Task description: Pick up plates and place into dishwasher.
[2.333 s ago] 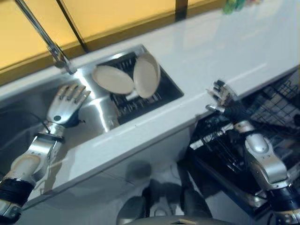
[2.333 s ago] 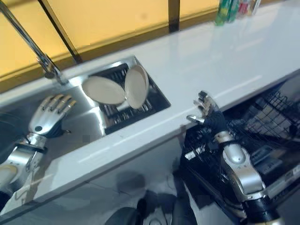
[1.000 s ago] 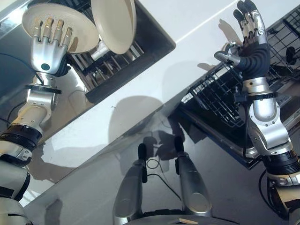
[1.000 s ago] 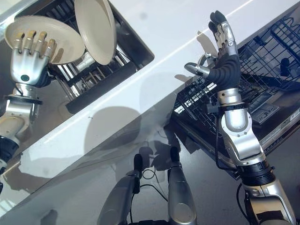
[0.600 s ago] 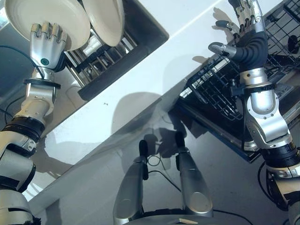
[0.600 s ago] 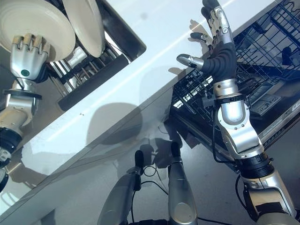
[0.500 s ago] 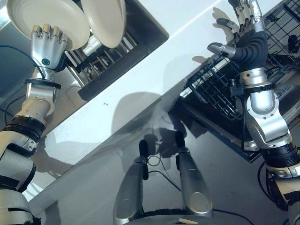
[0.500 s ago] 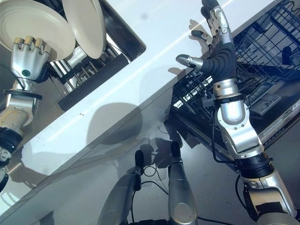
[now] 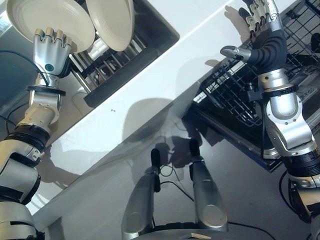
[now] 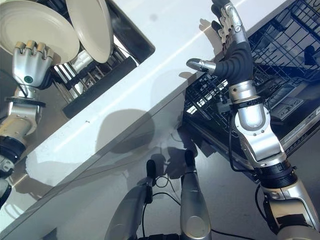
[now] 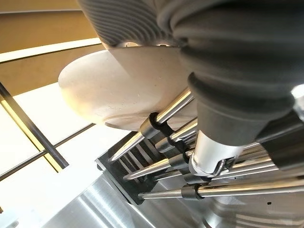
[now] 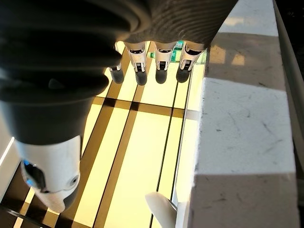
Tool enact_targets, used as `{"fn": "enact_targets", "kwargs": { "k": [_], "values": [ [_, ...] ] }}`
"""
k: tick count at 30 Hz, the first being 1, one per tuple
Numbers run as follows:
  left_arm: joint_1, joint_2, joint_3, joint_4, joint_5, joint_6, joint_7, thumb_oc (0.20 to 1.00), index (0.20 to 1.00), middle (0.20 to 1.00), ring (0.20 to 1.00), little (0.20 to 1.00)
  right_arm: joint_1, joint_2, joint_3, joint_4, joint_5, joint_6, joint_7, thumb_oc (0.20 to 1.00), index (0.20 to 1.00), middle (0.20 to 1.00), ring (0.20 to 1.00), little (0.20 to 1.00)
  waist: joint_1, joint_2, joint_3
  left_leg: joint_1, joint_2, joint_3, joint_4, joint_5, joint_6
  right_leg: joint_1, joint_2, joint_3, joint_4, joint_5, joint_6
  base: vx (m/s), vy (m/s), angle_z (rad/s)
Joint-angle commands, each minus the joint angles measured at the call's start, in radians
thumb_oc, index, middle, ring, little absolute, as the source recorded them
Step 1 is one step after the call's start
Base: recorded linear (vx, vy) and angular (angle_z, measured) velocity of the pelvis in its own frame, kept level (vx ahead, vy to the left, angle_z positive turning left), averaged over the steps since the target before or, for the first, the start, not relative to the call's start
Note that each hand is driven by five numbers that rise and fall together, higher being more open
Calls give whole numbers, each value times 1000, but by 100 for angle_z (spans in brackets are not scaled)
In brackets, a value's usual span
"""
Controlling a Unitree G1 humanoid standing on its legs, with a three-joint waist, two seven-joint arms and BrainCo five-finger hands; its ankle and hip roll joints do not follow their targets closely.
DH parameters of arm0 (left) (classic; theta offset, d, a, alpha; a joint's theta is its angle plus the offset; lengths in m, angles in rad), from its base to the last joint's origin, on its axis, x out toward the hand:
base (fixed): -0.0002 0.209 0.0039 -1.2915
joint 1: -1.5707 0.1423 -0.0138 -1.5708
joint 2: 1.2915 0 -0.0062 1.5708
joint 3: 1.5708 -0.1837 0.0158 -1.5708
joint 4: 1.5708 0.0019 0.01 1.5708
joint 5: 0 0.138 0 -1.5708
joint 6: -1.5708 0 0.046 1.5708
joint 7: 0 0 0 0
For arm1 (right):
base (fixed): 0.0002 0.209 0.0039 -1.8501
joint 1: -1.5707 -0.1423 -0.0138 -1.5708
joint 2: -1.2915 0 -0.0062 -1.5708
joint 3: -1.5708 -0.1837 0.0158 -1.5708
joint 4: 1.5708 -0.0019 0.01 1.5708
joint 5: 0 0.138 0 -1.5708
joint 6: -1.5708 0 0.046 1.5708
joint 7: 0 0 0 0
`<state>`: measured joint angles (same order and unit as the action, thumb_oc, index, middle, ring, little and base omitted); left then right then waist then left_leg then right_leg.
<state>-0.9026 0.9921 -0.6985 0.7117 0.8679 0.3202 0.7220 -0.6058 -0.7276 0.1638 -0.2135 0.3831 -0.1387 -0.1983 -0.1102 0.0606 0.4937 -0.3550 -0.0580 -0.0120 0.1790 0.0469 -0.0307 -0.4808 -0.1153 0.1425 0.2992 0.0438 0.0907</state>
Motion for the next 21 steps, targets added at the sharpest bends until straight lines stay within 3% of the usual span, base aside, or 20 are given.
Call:
{"fn": "enact_targets", "kwargs": {
  "k": [1,7,13,21],
  "values": [
    [-51,19,136,61,-105,45,50,200,200,200,200,200,100,-35,-6,98,29,123,22,1000,1000,1000,1000,1000,-3,22,0,24,-59,12,50,-52,42,76,-22,-15,-93,37,-15,20,31,1],
    [14,42,231,-43,-216,7,221,200,200,200,200,200,134,-55,-32,80,41,137,38,1000,1000,1000,1000,1000,8,42,-21,45,-63,7,41,-53,39,86,-34,-24,-84,22,-19,12,17,1],
    [127,36,425,-220,-266,-100,340,200,200,200,200,200,192,-45,-95,51,30,153,62,1000,1000,1000,1000,1000,34,55,-43,61,-66,-9,32,-53,40,97,-47,-44,-76,5,-24,16,-3,9],
    [253,28,609,-436,-234,-124,318,200,200,200,200,200,249,-25,-155,-14,22,194,88,1000,1000,1000,1000,1000,48,61,-77,78,-64,-28,20,-53,39,107,-51,-54,-68,-12,-28,9,-11,5]
  ]
}}
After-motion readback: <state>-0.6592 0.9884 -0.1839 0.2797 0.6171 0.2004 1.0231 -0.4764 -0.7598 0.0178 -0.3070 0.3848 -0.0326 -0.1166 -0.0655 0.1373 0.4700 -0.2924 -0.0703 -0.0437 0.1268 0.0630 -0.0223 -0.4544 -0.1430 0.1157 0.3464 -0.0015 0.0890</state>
